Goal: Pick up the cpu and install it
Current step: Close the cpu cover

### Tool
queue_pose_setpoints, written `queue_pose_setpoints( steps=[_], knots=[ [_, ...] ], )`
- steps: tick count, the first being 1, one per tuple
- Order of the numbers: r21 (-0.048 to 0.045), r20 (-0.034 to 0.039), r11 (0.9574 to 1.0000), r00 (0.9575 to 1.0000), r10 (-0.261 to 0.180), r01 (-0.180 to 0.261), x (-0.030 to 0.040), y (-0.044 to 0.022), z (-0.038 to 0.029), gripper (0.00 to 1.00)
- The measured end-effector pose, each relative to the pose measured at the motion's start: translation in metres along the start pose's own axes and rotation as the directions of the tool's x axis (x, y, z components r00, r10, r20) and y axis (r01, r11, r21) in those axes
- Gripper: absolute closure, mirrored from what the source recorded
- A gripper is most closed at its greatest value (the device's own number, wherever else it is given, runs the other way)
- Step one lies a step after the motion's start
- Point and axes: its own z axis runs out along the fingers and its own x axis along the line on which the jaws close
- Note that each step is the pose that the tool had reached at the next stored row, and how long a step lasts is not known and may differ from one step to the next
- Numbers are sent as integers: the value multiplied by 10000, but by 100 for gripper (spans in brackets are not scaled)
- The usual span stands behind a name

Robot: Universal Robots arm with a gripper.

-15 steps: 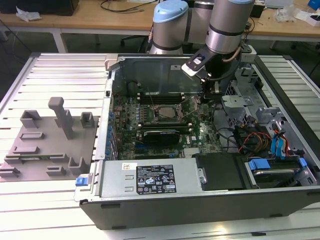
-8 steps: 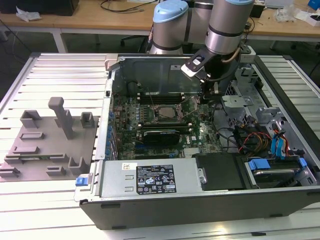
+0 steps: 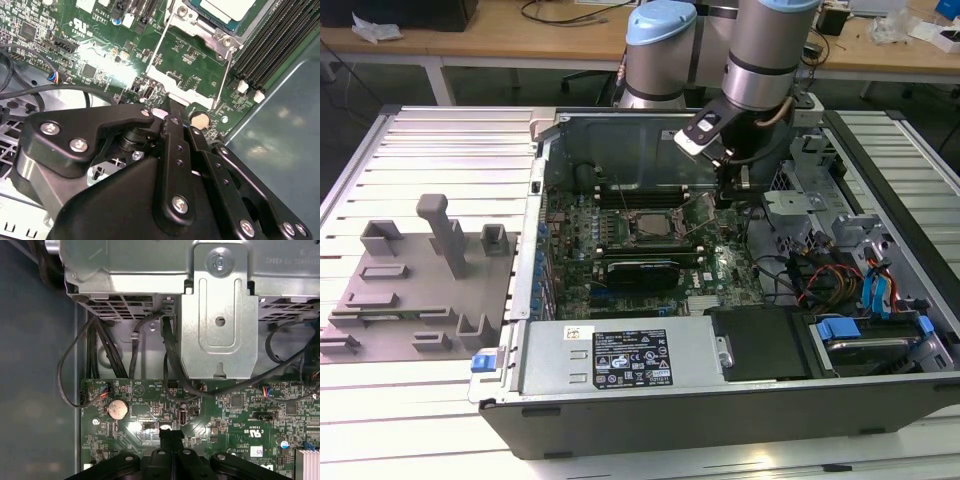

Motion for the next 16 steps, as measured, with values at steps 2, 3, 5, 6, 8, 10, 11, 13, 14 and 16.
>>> queue_pose_setpoints(
  steps=[2,3,5,6,8,10,11,13,14,16],
  knots=[
    [-9,-3,10000,10000,1,-1,0,-16,1,89],
    [-9,-4,10000,10000,1,-1,0,-16,1,89],
    [-10,-2,10000,10000,0,0,0,-17,0,89],
    [-10,-2,10000,10000,0,0,0,-19,0,89],
    [-10,-2,10000,10000,3,-3,1,-27,0,89],
    [-11,0,10000,10000,1,-1,0,-51,0,89],
    [-11,0,10000,10000,1,-1,0,-66,-1,89],
    [-8,-8,10000,10000,2,-2,1,-95,2,89],
    [-11,-3,10000,10000,1,-1,1,-112,0,89],
    [-12,-3,10000,10000,1,-1,1,-178,0,89]
  ],
)
